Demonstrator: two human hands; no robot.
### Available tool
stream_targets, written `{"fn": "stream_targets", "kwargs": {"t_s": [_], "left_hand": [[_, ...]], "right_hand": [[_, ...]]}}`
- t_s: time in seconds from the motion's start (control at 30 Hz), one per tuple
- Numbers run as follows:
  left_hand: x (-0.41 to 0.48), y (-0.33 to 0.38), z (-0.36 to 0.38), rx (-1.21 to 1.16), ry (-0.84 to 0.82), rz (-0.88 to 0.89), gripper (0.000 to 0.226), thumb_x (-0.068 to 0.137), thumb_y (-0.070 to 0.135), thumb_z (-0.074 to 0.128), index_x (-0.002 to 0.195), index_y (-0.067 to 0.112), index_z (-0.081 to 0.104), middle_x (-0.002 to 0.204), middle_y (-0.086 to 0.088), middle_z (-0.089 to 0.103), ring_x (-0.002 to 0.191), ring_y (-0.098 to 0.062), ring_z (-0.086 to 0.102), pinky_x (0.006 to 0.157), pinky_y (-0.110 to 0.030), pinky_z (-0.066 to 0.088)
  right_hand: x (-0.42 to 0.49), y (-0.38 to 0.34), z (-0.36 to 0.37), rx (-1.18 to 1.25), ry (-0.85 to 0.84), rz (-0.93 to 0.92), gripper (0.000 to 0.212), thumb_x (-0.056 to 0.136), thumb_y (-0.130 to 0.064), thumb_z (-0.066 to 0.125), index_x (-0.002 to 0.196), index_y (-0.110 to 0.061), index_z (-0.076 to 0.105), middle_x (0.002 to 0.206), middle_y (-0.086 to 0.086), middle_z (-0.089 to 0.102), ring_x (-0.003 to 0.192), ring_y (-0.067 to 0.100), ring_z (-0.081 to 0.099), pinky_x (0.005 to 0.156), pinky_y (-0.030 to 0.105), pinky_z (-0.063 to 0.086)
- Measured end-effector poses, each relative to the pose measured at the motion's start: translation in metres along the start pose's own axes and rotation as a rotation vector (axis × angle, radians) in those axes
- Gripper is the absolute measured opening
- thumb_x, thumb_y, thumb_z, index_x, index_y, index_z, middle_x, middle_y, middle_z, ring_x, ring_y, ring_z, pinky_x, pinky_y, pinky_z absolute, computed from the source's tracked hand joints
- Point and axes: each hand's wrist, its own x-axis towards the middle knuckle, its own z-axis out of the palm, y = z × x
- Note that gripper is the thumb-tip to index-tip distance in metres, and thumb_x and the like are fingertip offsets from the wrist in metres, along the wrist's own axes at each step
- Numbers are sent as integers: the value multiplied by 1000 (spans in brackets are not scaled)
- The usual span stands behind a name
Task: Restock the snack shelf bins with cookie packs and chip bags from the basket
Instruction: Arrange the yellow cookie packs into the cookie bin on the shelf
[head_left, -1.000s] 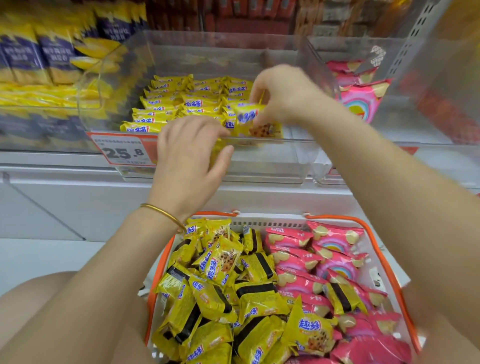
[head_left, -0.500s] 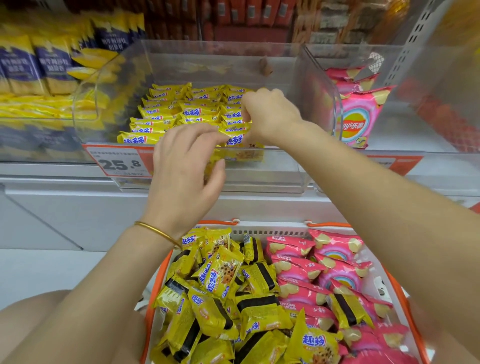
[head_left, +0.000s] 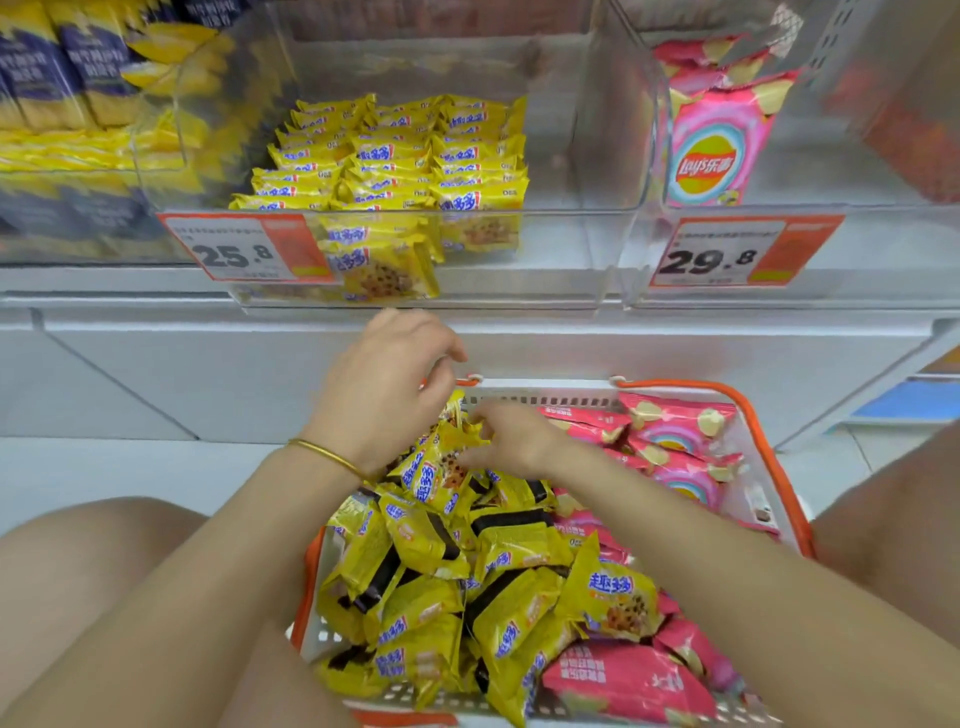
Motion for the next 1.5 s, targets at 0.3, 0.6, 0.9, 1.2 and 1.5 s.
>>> {"fn": "stream_targets", "kwargs": {"t_s": [0.3,0.6,0.9,1.2,1.5], "left_hand": [[8,-10,16,76,-345,-173,24,90,27,57,112,21,63,113,0,63,108,-21,54,90,-33,43],[21,13,-11,-559,-414,-285,23,78,19,74,96,19,60,96,-13,63,76,-15,58,76,-33,52],[69,17,-79,-539,463,-67,30,82,23,64,109,26,50,103,2,60,92,-5,60,82,-22,48],[62,-20,-45,87,352,-19,39,88,33,35,85,11,67,93,-4,66,94,-29,58,80,-44,43],[59,-15,-45,102,359,-8,38,79,30,31,80,13,64,93,-1,65,93,-26,54,77,-31,24]], "right_hand": [[12,7,26,320,91,67,35,72,-33,80,88,-9,60,81,2,56,75,15,54,63,24,39],[-68,5,-74,730,158,-131,49,69,-13,81,111,-21,57,92,-3,63,86,6,61,76,19,51],[-72,-60,-203,181,729,-339,31,68,-25,82,91,-22,62,82,-10,58,71,2,54,68,20,44],[19,-53,-193,-358,520,-141,27,74,-17,75,98,-14,65,97,3,58,97,23,57,76,27,41],[32,-61,-190,-562,428,-121,16,81,-22,68,83,-15,53,90,1,53,83,25,49,67,30,39]]}}
